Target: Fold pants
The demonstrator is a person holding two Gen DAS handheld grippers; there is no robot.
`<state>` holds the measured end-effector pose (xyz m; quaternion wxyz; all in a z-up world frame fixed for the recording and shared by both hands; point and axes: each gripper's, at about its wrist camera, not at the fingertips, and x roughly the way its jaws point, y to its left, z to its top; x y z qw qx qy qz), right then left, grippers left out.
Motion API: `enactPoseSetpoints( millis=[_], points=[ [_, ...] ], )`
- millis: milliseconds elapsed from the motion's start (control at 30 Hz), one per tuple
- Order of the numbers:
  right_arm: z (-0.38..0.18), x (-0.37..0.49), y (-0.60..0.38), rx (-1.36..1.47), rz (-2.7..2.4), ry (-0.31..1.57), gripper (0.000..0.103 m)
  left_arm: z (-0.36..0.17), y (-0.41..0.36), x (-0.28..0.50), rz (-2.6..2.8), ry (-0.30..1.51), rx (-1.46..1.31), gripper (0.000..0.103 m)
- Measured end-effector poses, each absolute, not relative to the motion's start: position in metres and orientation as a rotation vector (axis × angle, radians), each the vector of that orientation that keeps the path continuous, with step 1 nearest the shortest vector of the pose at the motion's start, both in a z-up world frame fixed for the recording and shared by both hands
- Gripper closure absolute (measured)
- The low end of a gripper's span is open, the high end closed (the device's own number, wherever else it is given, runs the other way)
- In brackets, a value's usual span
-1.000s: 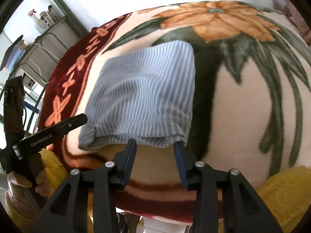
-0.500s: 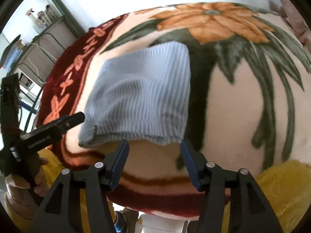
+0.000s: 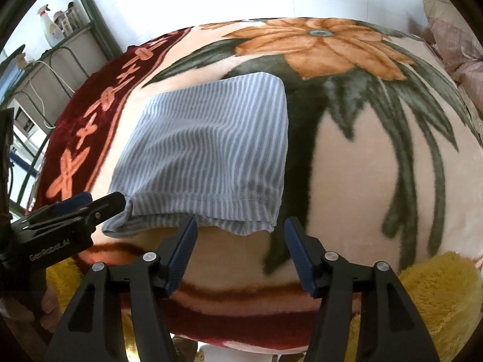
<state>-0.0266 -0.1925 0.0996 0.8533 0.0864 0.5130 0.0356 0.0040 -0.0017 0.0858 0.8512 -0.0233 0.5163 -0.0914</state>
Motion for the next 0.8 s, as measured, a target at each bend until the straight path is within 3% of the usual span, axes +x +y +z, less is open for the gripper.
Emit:
enactPoseSetpoints(
  millis=[467,600,800],
  points=[
    [0.098,0.002,-0.203,0.16,0.057,1.045,0.041,0.086,0.008,0.022,-0.176,1.079,-0.023,0.024],
    [0.091,0.027,-0.216,0.193,0.047,1.061,0.037,0.091,0.015,0.044,-0.174,1.034,-0.001,0.024],
    [0.065,0.055,-0.219,0.256,0.093,1.122,0.036,0.068,0.02,0.077,-0.212,1.082,-0.06,0.024]
  ],
)
